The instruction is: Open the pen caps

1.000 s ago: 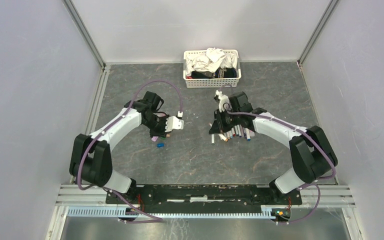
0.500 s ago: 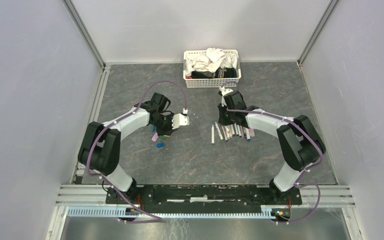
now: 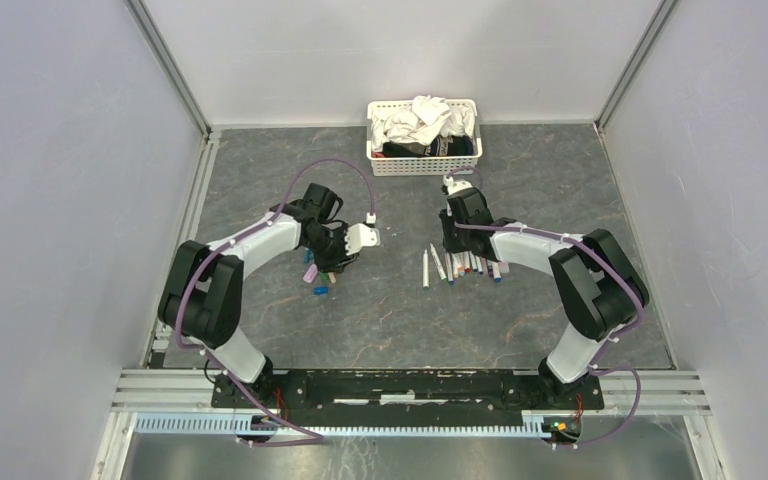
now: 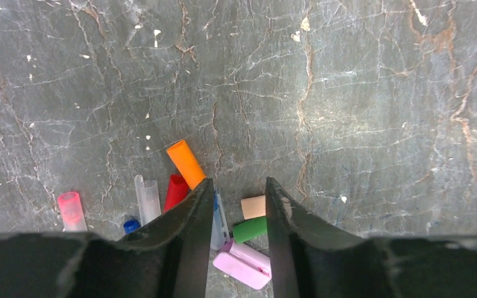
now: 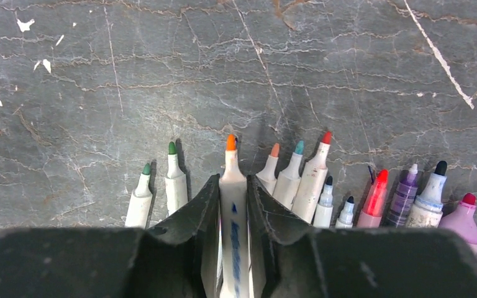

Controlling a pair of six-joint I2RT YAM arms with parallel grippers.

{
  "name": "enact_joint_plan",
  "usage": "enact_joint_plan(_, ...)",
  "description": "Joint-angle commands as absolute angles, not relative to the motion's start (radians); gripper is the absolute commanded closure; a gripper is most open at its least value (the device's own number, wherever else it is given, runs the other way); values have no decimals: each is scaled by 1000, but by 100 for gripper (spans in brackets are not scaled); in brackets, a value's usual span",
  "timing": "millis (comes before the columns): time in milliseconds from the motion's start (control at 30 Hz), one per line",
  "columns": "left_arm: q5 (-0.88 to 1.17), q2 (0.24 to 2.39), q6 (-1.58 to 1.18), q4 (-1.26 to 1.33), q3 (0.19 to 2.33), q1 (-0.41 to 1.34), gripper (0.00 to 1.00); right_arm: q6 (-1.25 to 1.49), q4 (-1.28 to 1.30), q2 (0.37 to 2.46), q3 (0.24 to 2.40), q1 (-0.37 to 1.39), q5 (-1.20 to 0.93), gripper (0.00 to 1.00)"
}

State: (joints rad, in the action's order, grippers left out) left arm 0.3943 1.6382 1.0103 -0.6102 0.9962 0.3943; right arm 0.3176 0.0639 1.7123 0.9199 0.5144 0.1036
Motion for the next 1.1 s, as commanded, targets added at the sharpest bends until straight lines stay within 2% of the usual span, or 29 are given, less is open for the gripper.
enact_joint_plan(0,437,1585,927,-673,1093,397,55,328,29,1694,913,515,148,73)
enact_joint_plan(33,447,1575,914,-693,1124,395,49,328,31,1689,911,515,148,72)
enact_joint_plan(100,456,1550,872,-719,1167,396,45,327,38,1680,911,516,151,72)
enact_joint_plan(133,459,1540,854,-731,1187,396,35,327,44,1673,911,516,155,71)
enact_joint_plan(200,458,1525,821,-765,1234,396,27,324,47,1656,909,515,162,71)
enact_joint_plan(233,455,1519,805,-783,1256,395,14,322,50,1646,906,515,168,71)
enact_joint_plan(267,450,1514,790,-801,1282,396,7,323,51,1636,902,516,173,71)
enact_joint_plan(300,444,1510,772,-816,1301,395,4,324,51,1623,897,516,173,71)
enact_joint_plan(567,436,1448,672,-906,1403,379,1,351,56,1505,822,521,121,71)
enact_joint_plan(667,410,1424,613,-905,1426,365,0,339,89,1434,810,521,122,67)
enact_joint_plan(767,406,1389,583,-879,1413,324,0,308,132,1344,813,520,163,55)
enact_joint_plan(833,416,1371,559,-845,1394,279,0,288,164,1287,816,521,211,42)
enact_joint_plan(1000,393,1348,435,-661,1313,111,0,229,173,1134,774,516,413,28)
enact_joint_plan(1067,346,1340,363,-560,1256,61,0,178,70,1052,690,515,531,18)
